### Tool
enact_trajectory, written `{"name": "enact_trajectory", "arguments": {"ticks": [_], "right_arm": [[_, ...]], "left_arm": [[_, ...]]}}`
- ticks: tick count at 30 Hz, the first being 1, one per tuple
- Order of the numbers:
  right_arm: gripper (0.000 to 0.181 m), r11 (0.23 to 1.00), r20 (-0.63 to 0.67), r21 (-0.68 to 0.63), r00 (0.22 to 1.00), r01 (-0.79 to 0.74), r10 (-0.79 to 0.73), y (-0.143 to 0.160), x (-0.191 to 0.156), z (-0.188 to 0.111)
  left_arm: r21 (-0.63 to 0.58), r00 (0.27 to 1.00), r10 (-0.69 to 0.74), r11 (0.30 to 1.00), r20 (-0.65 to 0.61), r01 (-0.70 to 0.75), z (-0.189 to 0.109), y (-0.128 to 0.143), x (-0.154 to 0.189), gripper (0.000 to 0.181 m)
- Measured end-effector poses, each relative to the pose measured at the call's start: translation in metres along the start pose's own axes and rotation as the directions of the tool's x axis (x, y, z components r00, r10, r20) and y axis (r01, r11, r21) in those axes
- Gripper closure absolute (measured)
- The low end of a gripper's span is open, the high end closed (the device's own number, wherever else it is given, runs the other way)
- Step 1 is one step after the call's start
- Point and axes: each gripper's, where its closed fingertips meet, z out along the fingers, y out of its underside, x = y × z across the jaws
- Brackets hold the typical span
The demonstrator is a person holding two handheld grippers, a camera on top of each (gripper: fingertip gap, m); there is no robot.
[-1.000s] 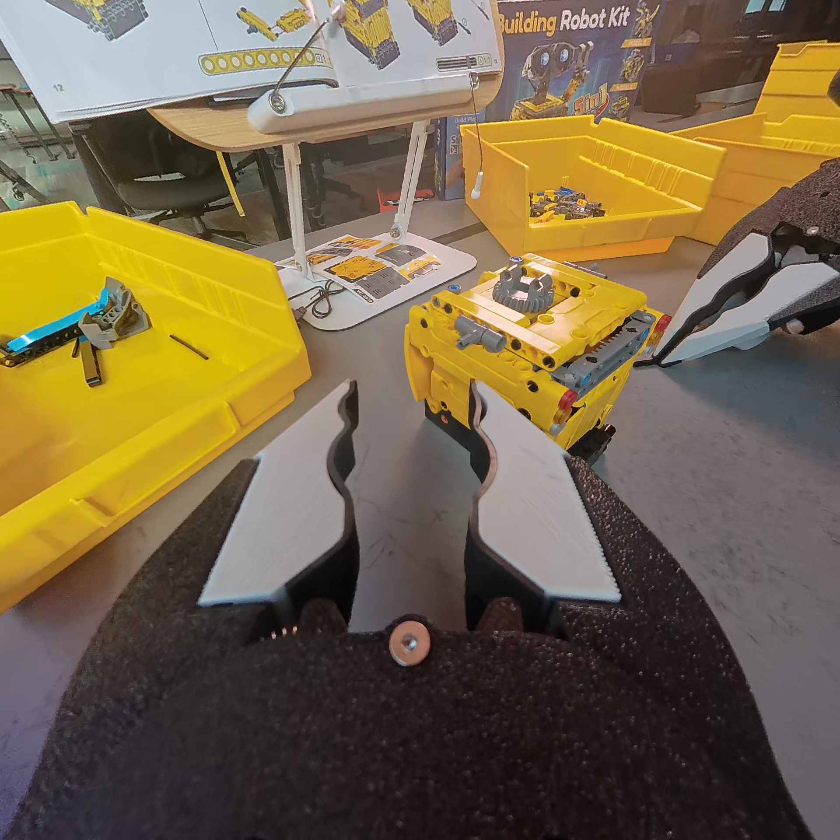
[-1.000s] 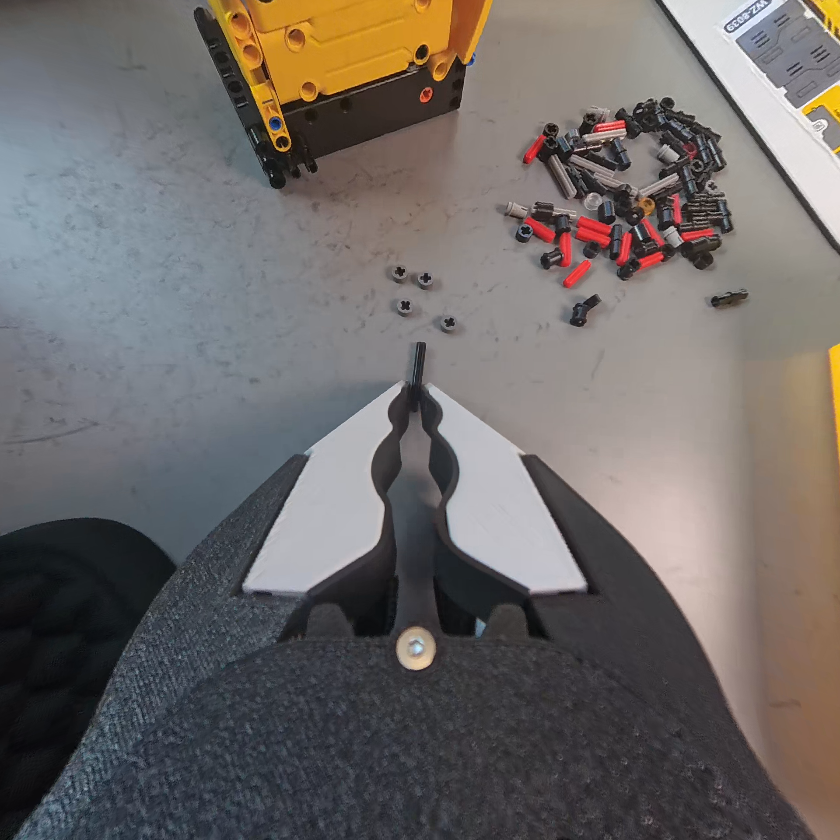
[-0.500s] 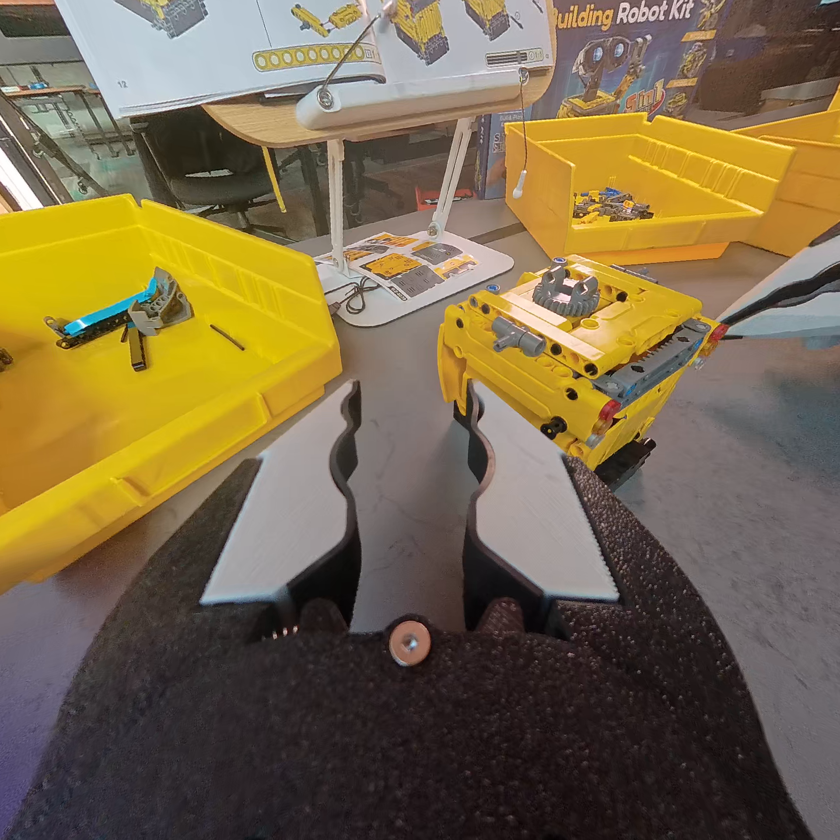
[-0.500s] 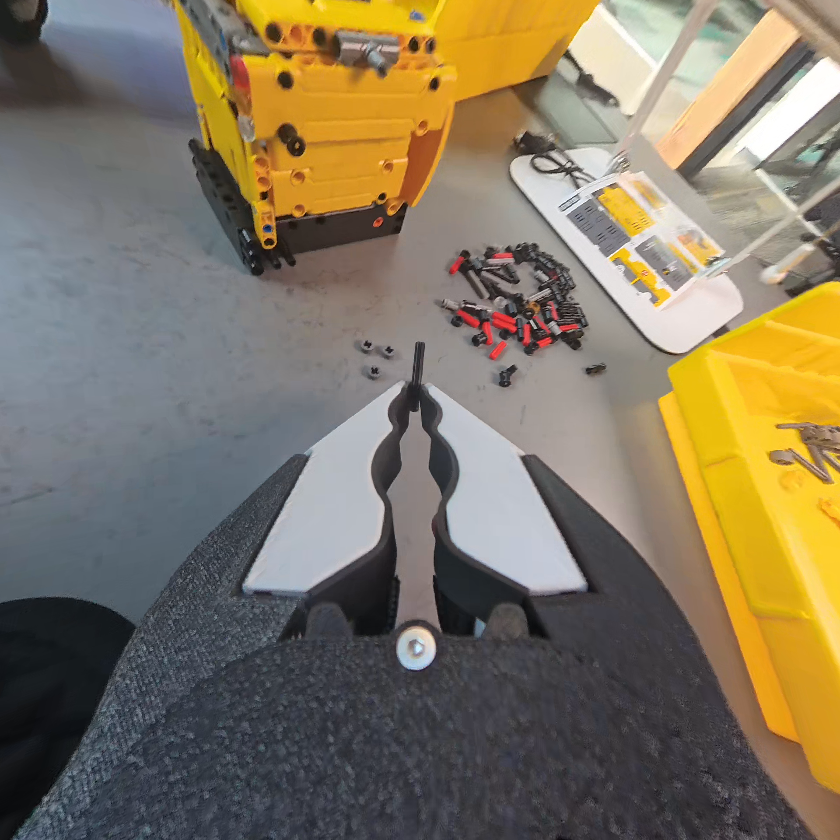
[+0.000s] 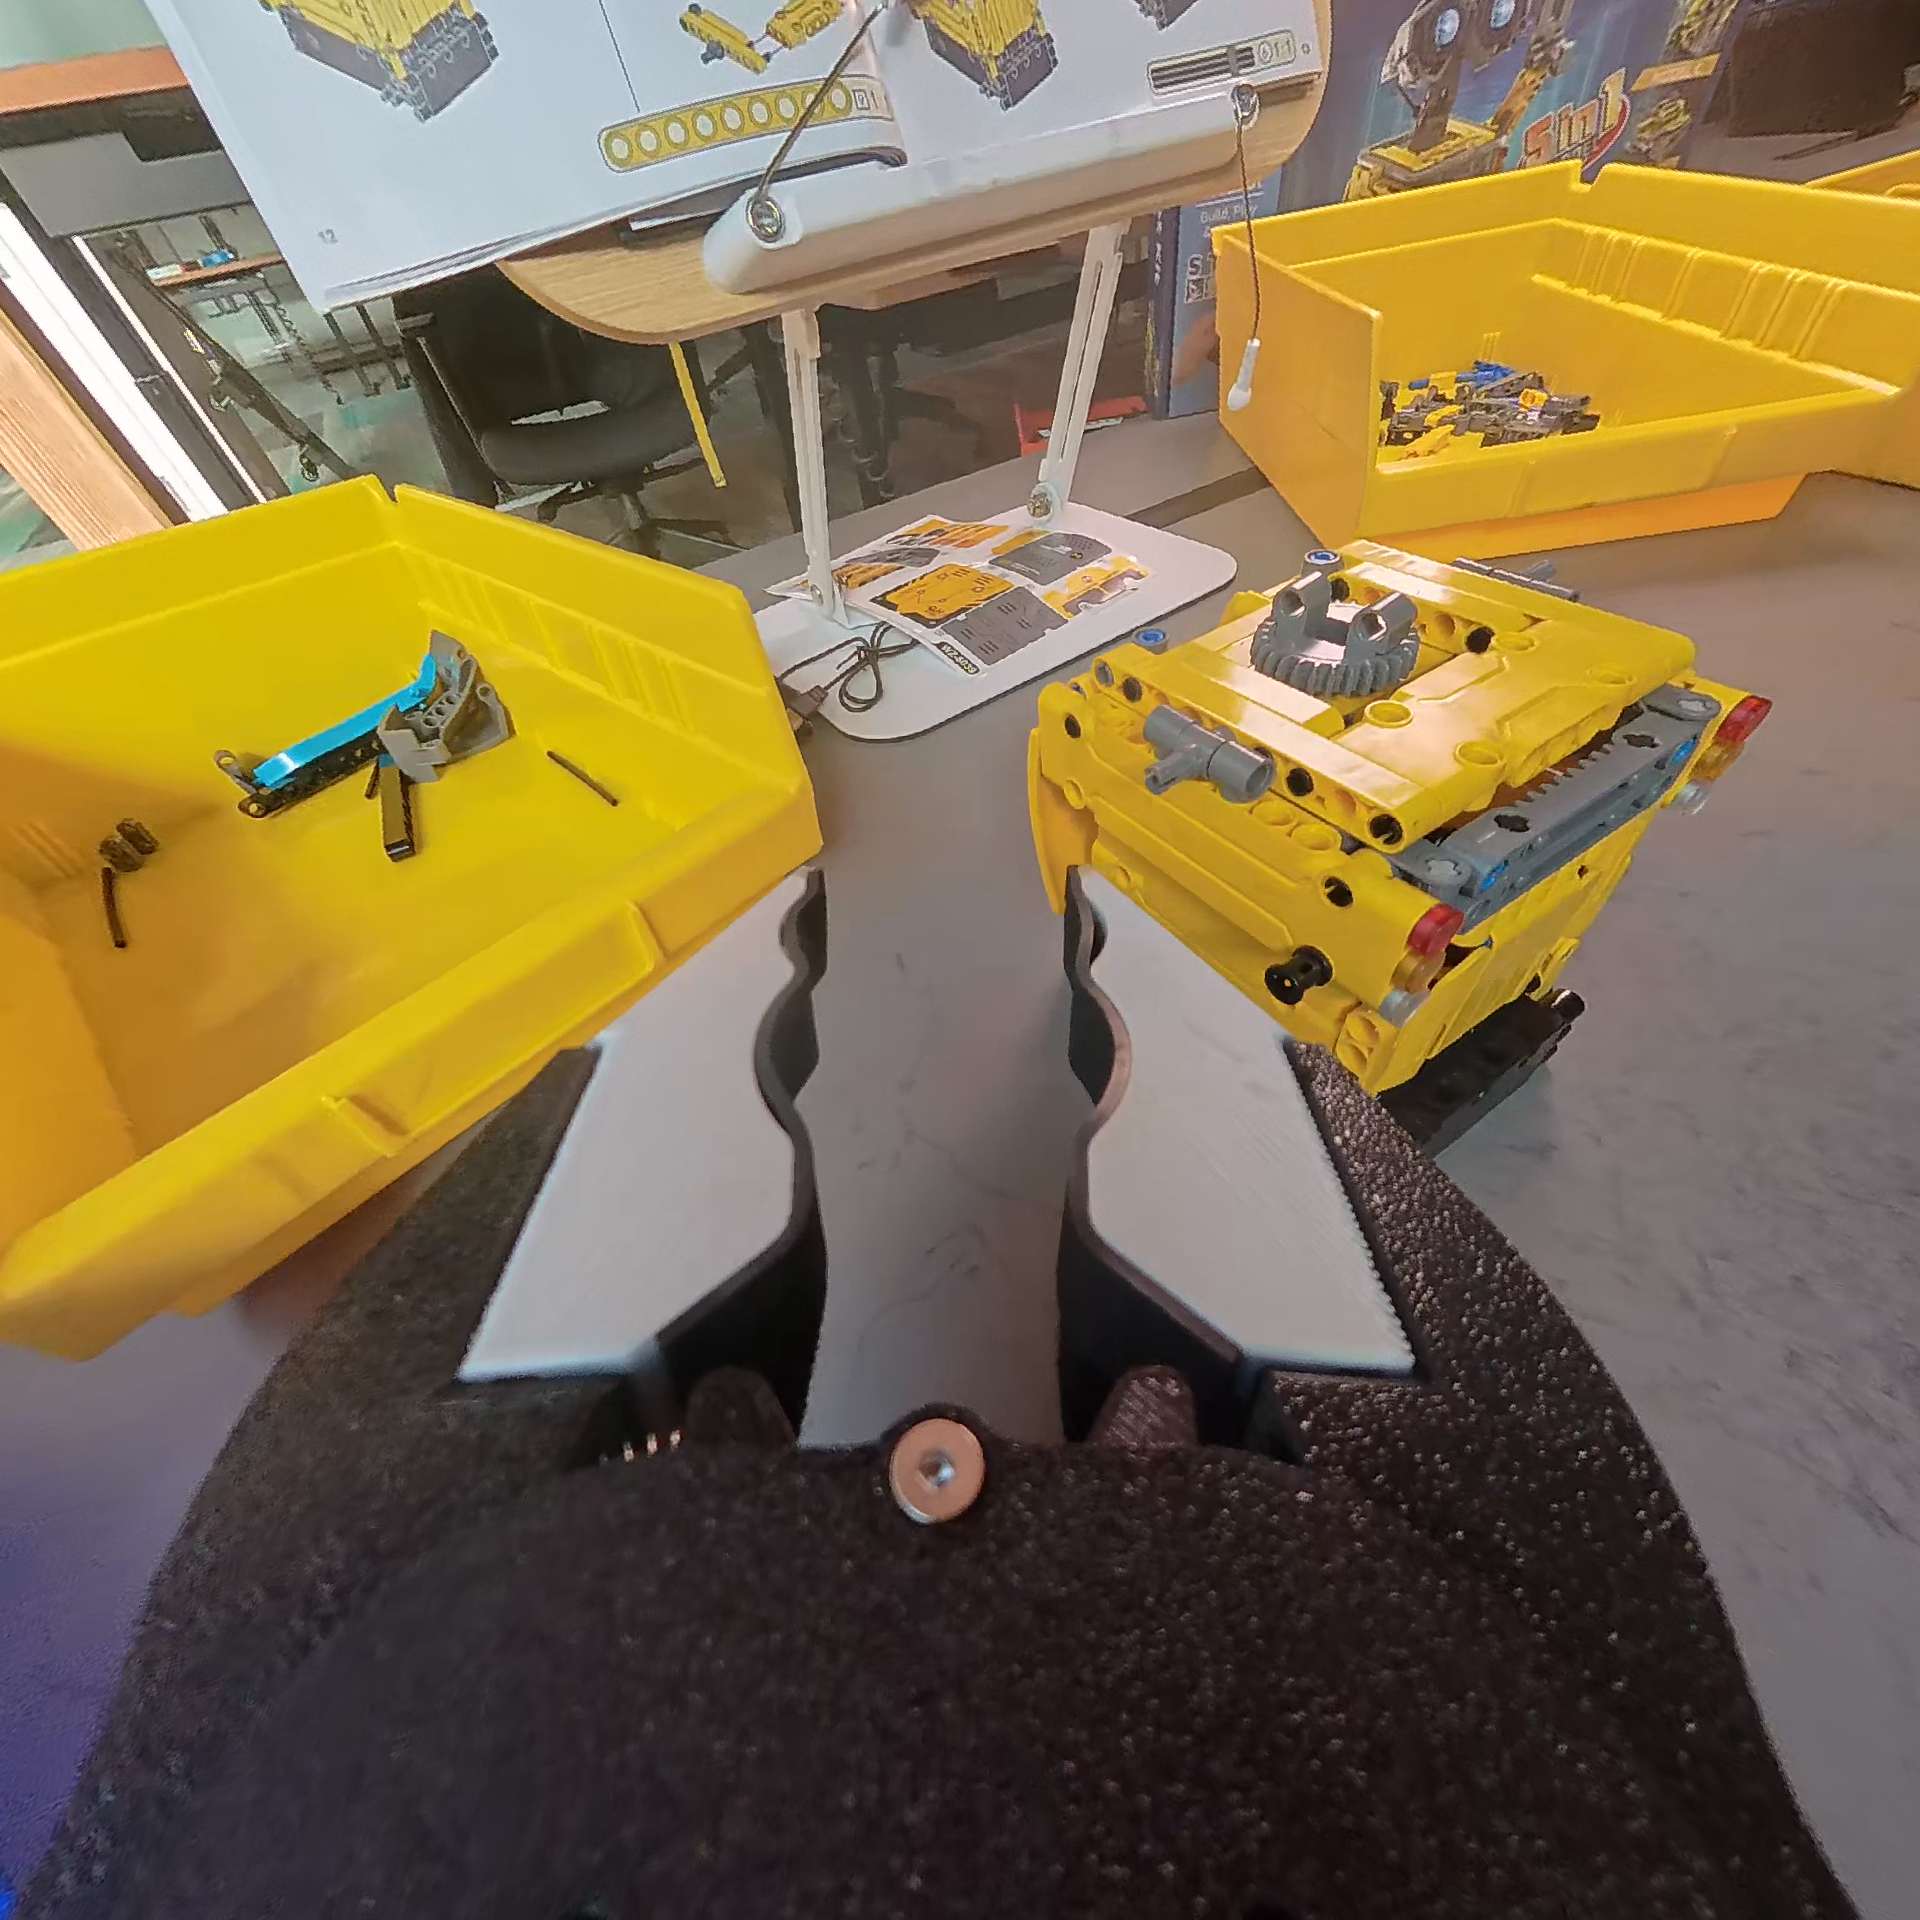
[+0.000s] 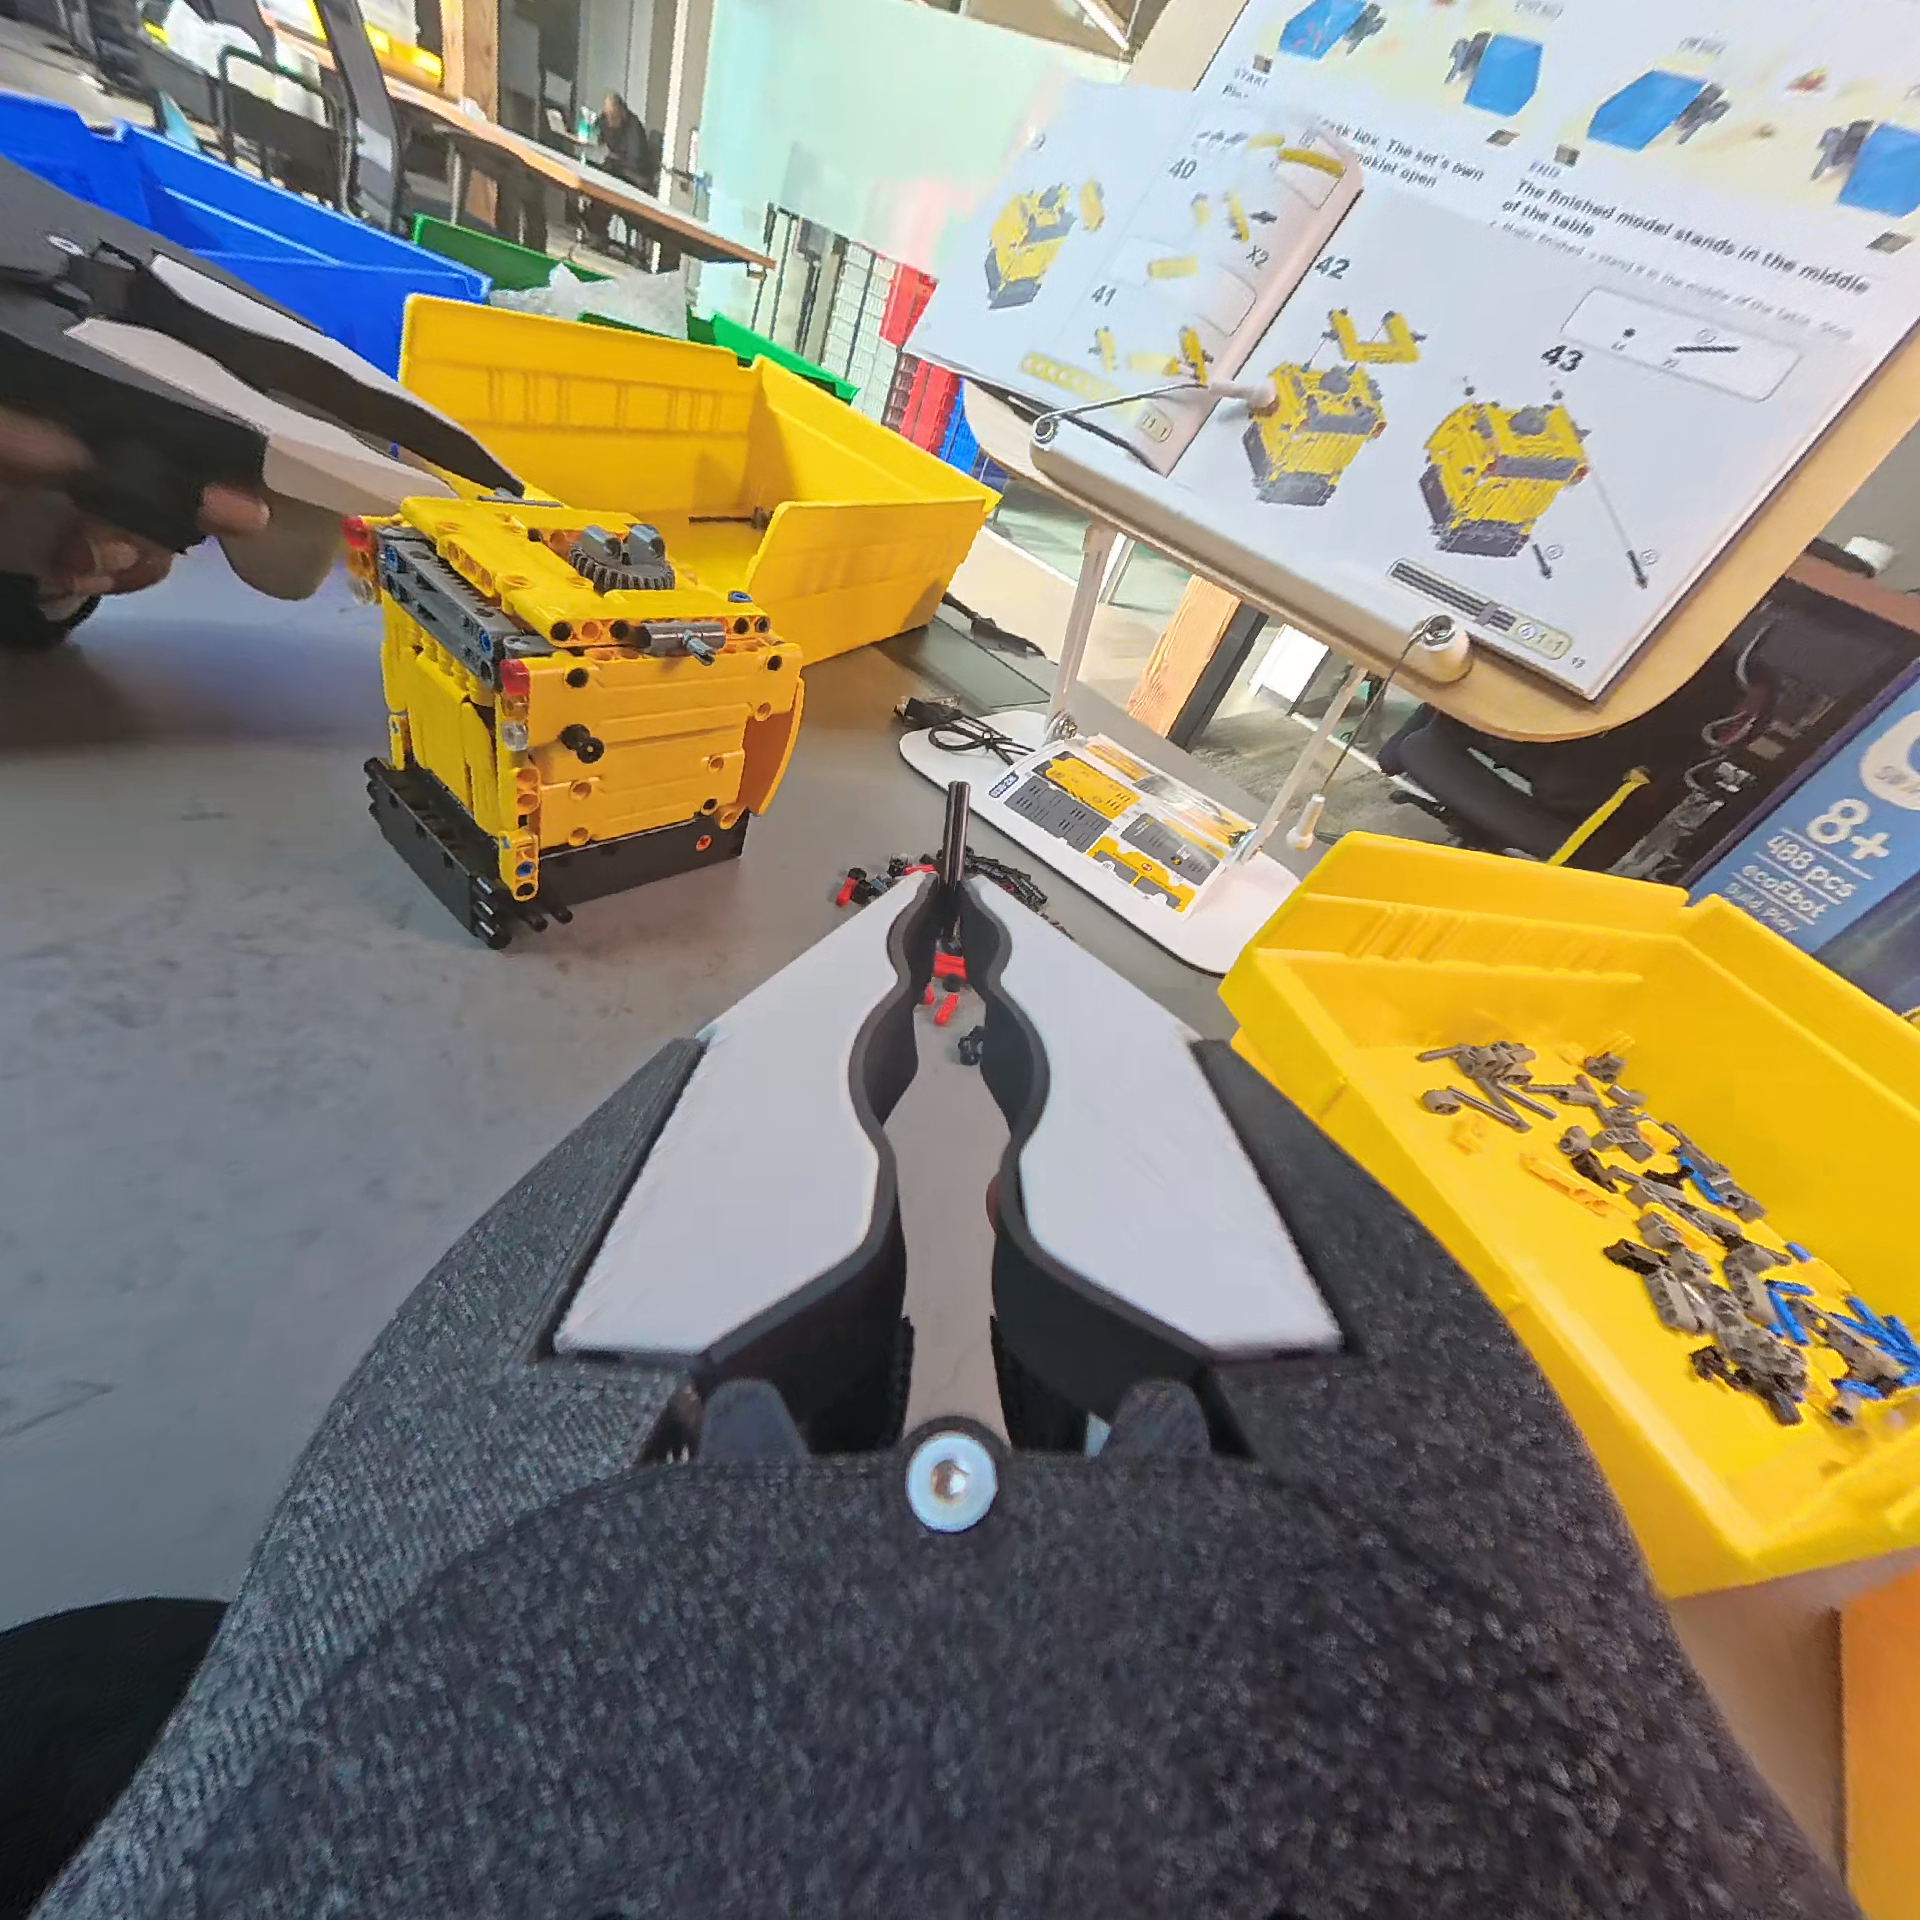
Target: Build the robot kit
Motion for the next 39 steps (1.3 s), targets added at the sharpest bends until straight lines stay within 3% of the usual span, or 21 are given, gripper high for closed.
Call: {"name": "enact_trajectory", "arguments": {"ticks": [8,20,22,26,28,35,39], "right_arm": [[0.178,0.999,-0.075,0.014,0.997,-0.035,0.036,0.011,0.018,0.003],[0.178,0.996,-0.05,-0.004,0.995,-0.091,0.091,0.017,0.018,0.005],[0.178,0.996,-0.04,-0.046,0.996,-0.077,0.075,0.024,0.017,0.008],[0.178,0.95,0.096,-0.311,0.992,-0.042,0.076,0.064,0.002,0.014],[0.178,0.886,0.17,-0.463,0.983,0.022,0.064,0.087,-0.006,0.008],[0.178,0.905,0.115,-0.424,0.989,-0.039,0.096,0.08,0.012,0.009],[0.178,0.848,0.154,-0.53,0.983,-0.006,0.103,0.102,0.009,0.004]], "left_arm": [[-0.001,1.0,0.011,1.0,0.029,-0.011,0.0,0.0,-0.003,0.136],[0.0,0.999,-0.003,1.0,0.051,0.003,0.001,0.0,-0.008,0.137],[0.005,0.999,-0.003,1.0,0.045,0.003,0.0,0.0,-0.008,0.137],[0.014,0.999,-0.008,1.0,0.033,0.008,0.0,-0.001,-0.007,0.137],[0.014,1.0,-0.006,1.0,0.029,0.006,-0.001,-0.002,-0.006,0.137],[0.011,1.0,0.002,1.0,0.029,-0.003,0.0,-0.001,-0.005,0.138],[0.01,1.0,0.006,1.0,0.026,-0.007,0.0,-0.001,-0.004,0.138]]}}
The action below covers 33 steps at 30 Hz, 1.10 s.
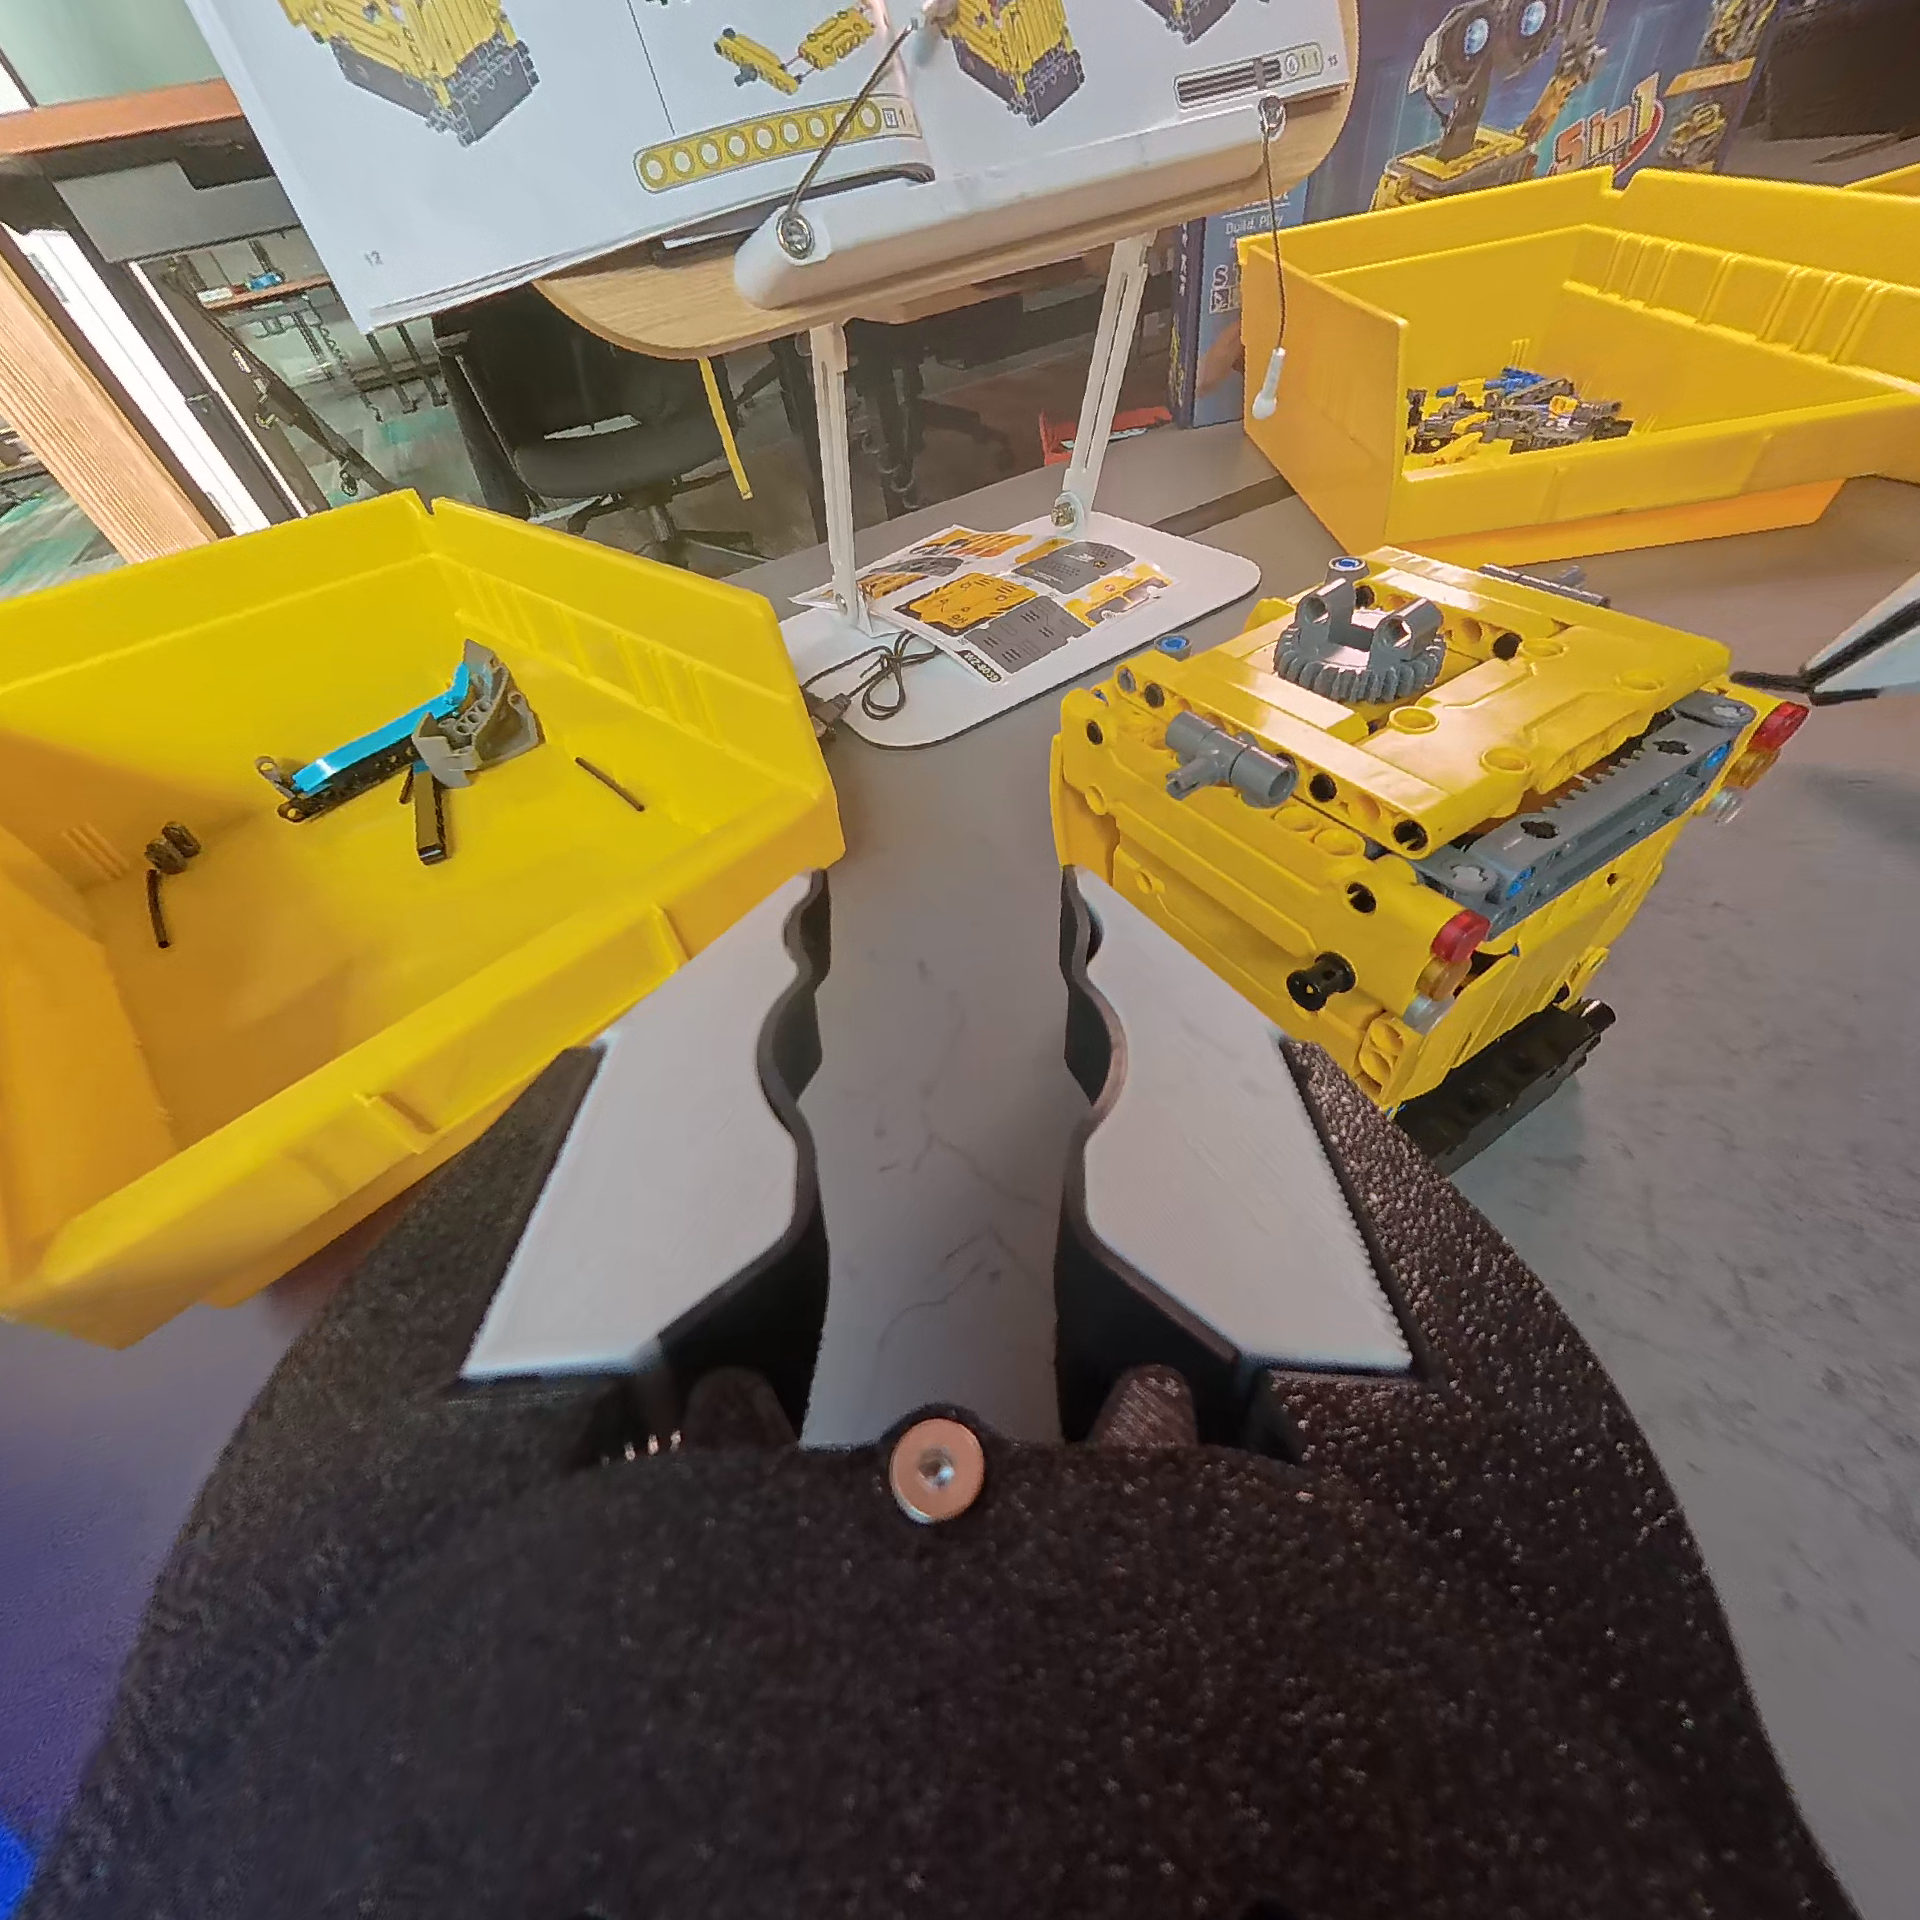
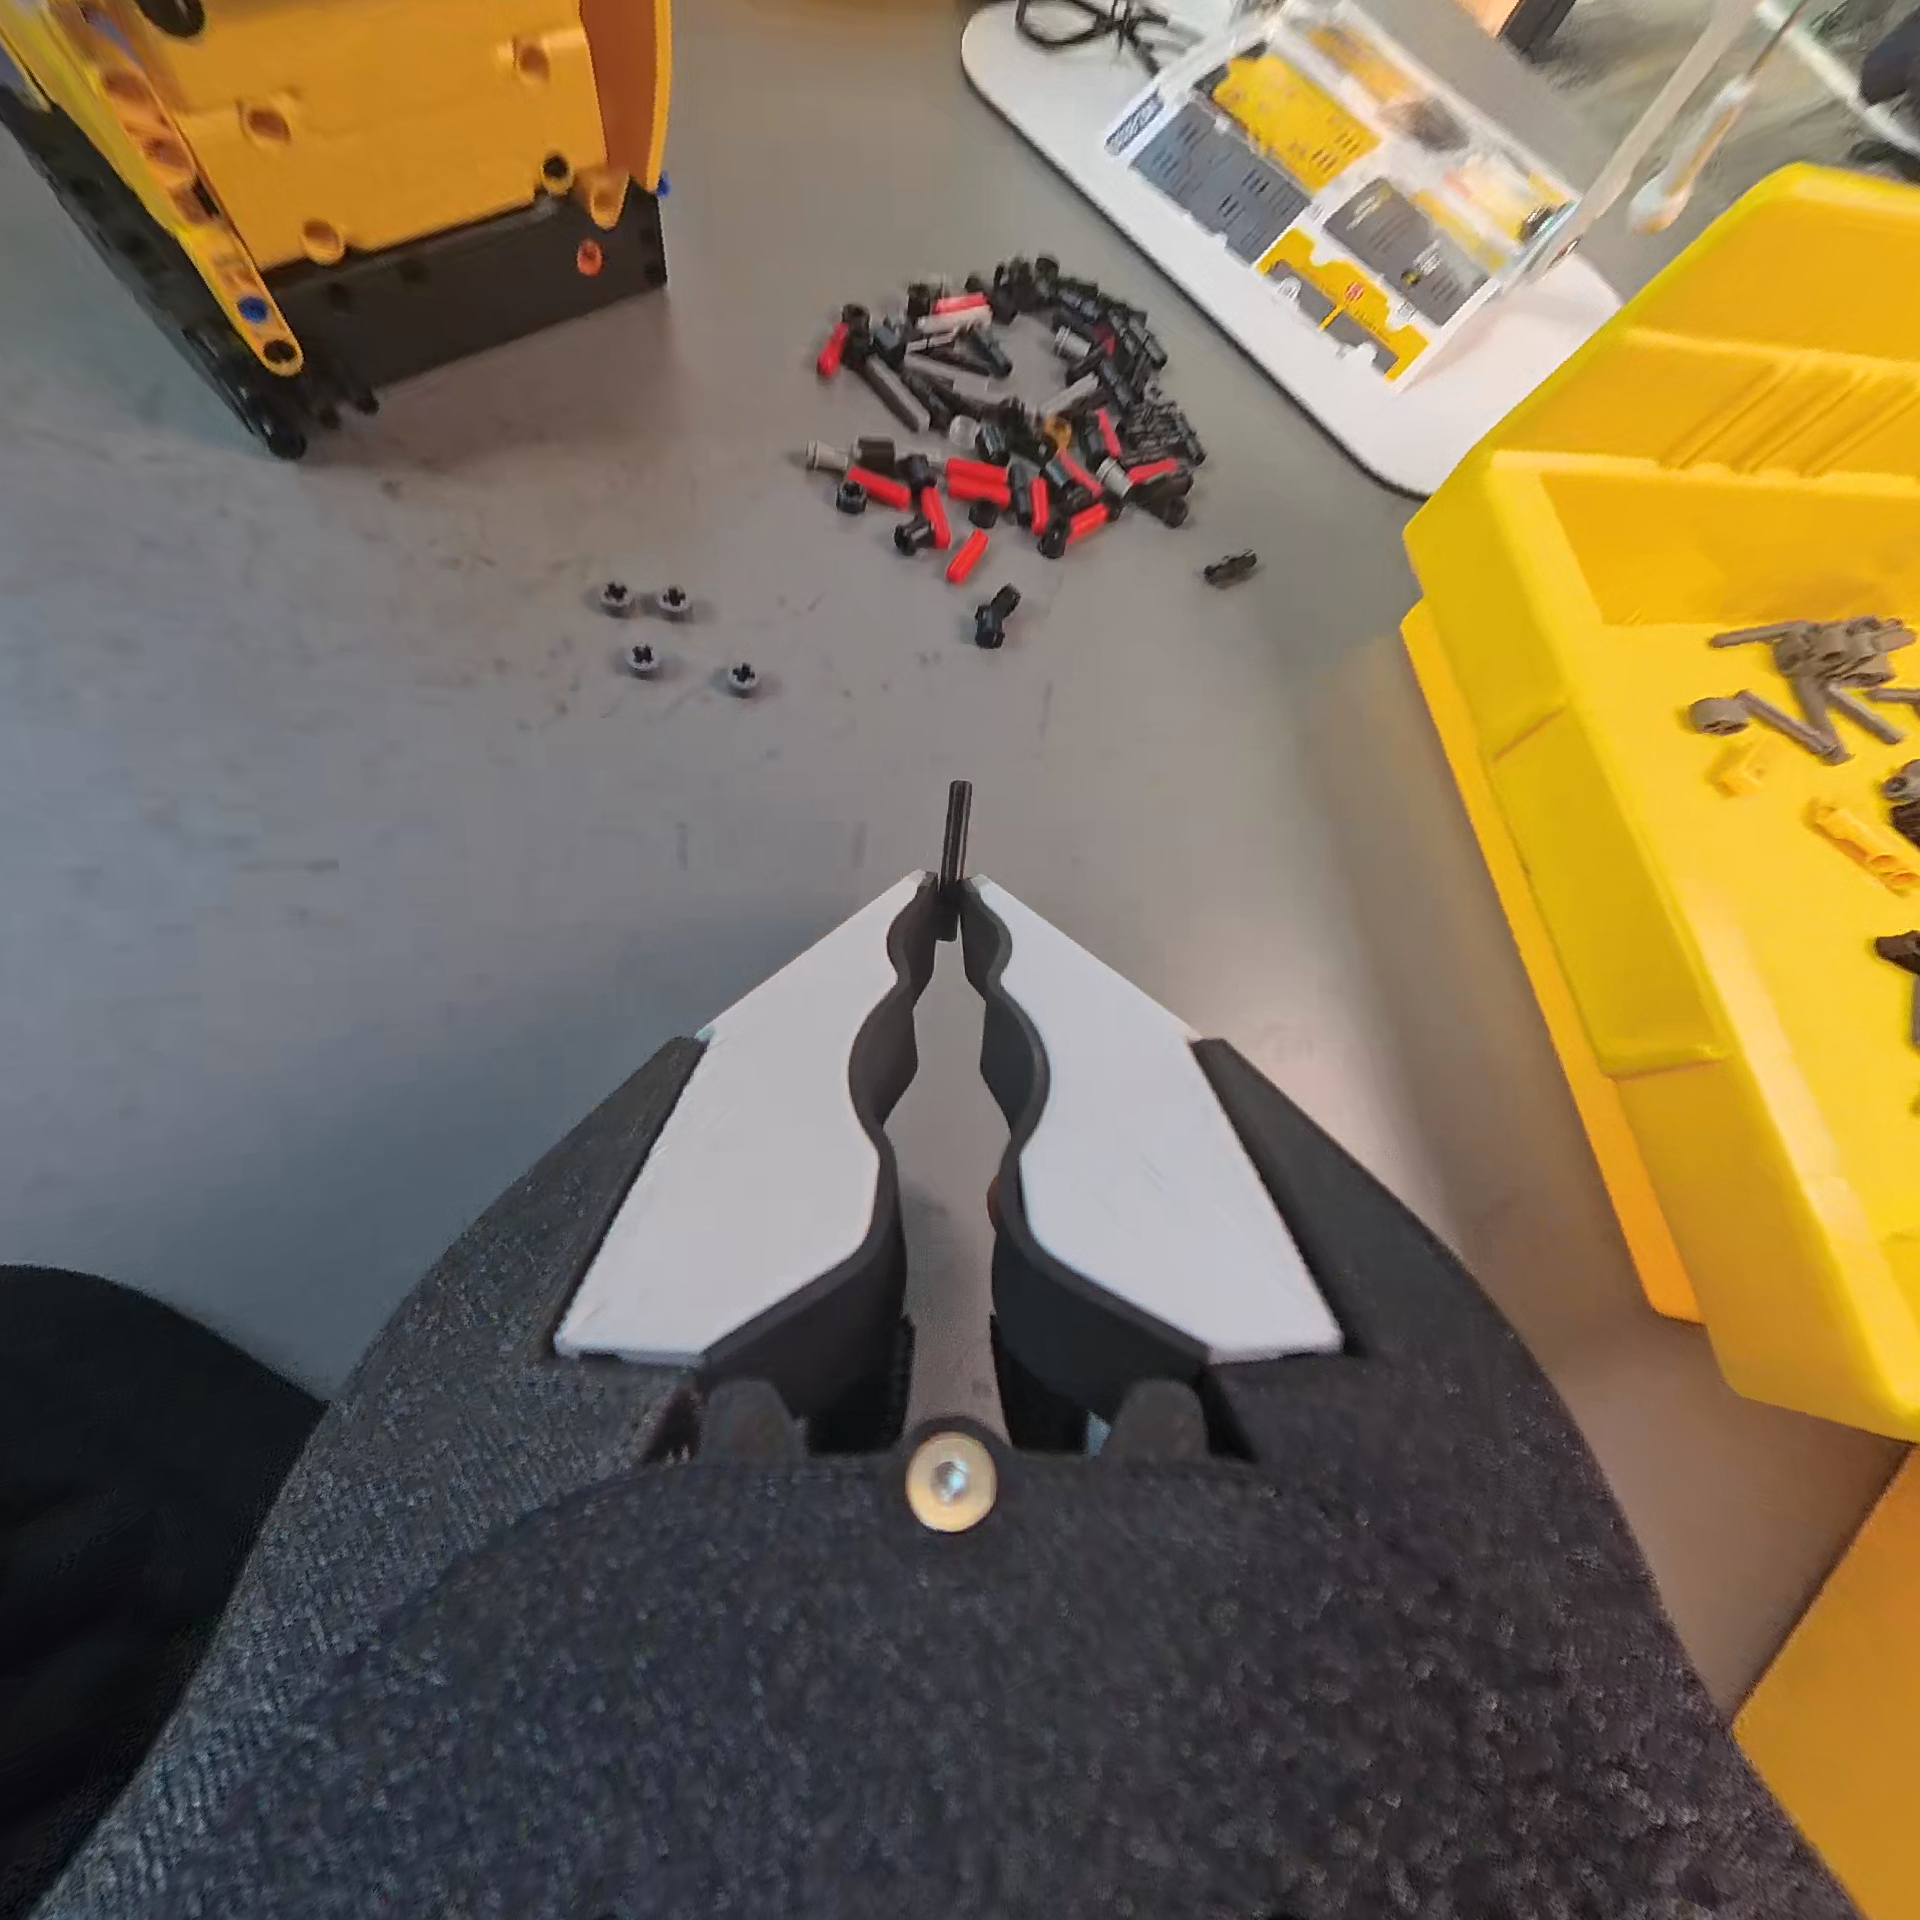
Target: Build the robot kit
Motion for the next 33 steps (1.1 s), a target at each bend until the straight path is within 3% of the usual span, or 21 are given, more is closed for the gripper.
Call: {"name": "enact_trajectory", "arguments": {"ticks": [2,8,10,12,15,17,19,22,26,30,33], "right_arm": [[0.178,0.996,0.059,-0.086,0.998,0.015,-0.01,0.017,-0.009,0.007],[0.176,0.995,0.082,-0.096,0.997,0.019,-0.011,0.018,-0.012,0.006],[0.162,0.999,0.086,-0.052,0.996,-0.007,0.011,0.006,-0.013,-0.002],[0.162,0.991,0.076,0.124,0.996,-0.048,0.039,-0.038,-0.006,-0.042],[0.163,0.892,-0.016,0.44,0.992,-0.104,0.123,-0.101,0.051,-0.153],[0.166,0.853,-0.13,0.512,0.973,-0.099,0.191,-0.1,0.114,-0.213],[0.17,0.893,-0.211,0.429,0.946,-0.136,0.245,-0.066,0.177,-0.23],[0.173,0.944,-0.131,0.19,0.946,-0.27,0.297,0.012,0.23,-0.192],[0.181,0.942,-0.023,-0.054,0.944,-0.331,0.33,0.087,0.237,-0.122],[0.181,0.924,-0.046,-0.25,0.957,-0.288,0.286,0.133,0.235,-0.085],[0.181,0.905,-0.039,-0.311,0.955,-0.291,0.294,0.147,0.231,-0.074]], "left_arm": [[0.001,1.0,0.006,1.0,-0.001,-0.006,0.0,0.0,0.001,0.138],[0.006,1.0,0.01,1.0,-0.004,-0.01,-0.001,-0.001,0.002,0.137],[0.006,1.0,0.01,1.0,-0.004,-0.01,-0.001,-0.001,0.002,0.137],[0.006,1.0,0.009,1.0,-0.004,-0.009,-0.001,-0.001,0.002,0.137],[-0.007,1.0,0.001,1.0,-0.003,-0.001,0.001,0.001,0.001,0.137],[-0.021,1.0,-0.002,1.0,-0.006,0.002,0.003,0.003,0.001,0.137],[-0.034,1.0,0.001,0.999,-0.011,-0.001,0.004,0.004,0.002,0.137],[-0.039,1.0,0.012,0.999,-0.011,-0.012,0.005,0.005,0.003,0.137],[-0.039,1.0,0.019,0.999,-0.002,-0.019,0.004,0.005,0.002,0.137],[-0.059,1.0,0.027,0.998,0.0,-0.027,0.006,0.008,0.003,0.137],[-0.072,0.999,0.041,0.997,0.0,-0.041,0.008,0.009,0.004,0.137]]}}
